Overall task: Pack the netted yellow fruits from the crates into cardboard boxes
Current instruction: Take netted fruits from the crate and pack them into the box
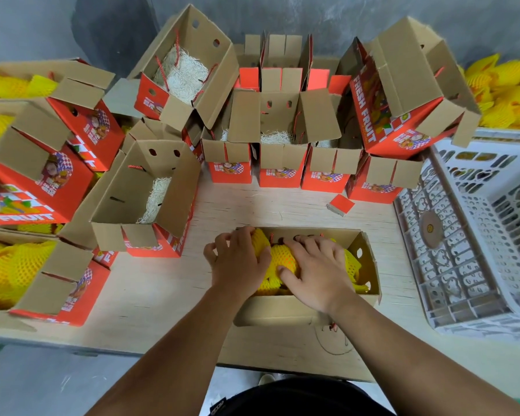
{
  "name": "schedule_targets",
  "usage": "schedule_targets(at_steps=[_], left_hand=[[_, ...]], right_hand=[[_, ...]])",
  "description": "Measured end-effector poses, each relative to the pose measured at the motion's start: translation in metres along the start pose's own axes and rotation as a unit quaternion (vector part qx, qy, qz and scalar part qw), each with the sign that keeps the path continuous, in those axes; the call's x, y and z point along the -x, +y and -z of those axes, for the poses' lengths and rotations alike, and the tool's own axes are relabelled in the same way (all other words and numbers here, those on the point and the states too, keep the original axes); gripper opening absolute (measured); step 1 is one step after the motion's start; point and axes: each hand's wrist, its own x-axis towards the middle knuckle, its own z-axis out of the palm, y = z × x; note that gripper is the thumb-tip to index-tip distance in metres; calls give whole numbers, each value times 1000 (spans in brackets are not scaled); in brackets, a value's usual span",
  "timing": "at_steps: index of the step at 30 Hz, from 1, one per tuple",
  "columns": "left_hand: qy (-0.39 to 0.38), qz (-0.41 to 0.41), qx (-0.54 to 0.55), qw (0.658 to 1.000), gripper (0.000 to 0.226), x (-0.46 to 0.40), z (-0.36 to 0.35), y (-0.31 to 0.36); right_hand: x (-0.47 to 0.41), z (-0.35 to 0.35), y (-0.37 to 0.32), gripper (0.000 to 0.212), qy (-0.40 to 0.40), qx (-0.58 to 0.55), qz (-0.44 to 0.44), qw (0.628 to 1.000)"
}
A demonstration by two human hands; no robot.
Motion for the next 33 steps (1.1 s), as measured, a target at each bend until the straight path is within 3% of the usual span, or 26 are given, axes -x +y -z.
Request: schedule_targets(at_steps=[2, 5, 7, 10, 13, 15, 17, 18, 19, 21, 23, 26, 29, 33], left_hand=[[45, -11, 25, 999, 56, 1, -3, 0], [82, 25, 177, 980, 32, 2, -4, -6], [77, 7, 129, 989, 18, 4, -7, -10], [58, -33, 10, 998, 15, 1, -8, -7], [63, -38, 7, 997, 17, -3, -5, -4], [96, -32, 124, 987, 14, 0, -4, -7], [125, 21, 297, 946, 19, 7, -2, -13], [119, 64, 346, 929, 27, 11, -2, -16], [83, 112, 374, 917, 34, 14, -1, -19], [-21, 167, 404, 899, 34, 24, -3, -23], [-57, 157, 410, 897, 32, 35, -7, -25], [-94, 152, 388, 904, 55, 42, 0, -29], [-174, 193, 383, 887, 47, 48, 9, -31], [-163, 168, 376, 896, 43, 70, 17, -33]], right_hand=[[1, 2, 1, 69, 14, -16, 1, 1000], [3, 1, 4, 55, 42, -33, 24, 998], [3, -1, 4, 49, 47, -19, 41, 998], [2, 1, 3, 47, 40, -9, 35, 999], [2, 5, 3, 43, 38, -58, 25, 997], [10, 12, 4, 41, 117, -152, -8, 981], [19, 20, 17, 46, 242, -188, -89, 948], [23, 25, 30, 52, 268, -183, -152, 934], [27, 29, 46, 57, 242, -177, -218, 929], [34, 33, 73, 55, 79, -235, -302, 921], [41, 30, 80, 38, -29, -314, -307, 898], [44, 20, 79, 34, 10, -310, -297, 903], [41, 22, 79, 40, 11, -348, -288, 892], [39, 22, 76, 45, -4, -353, -249, 902]])
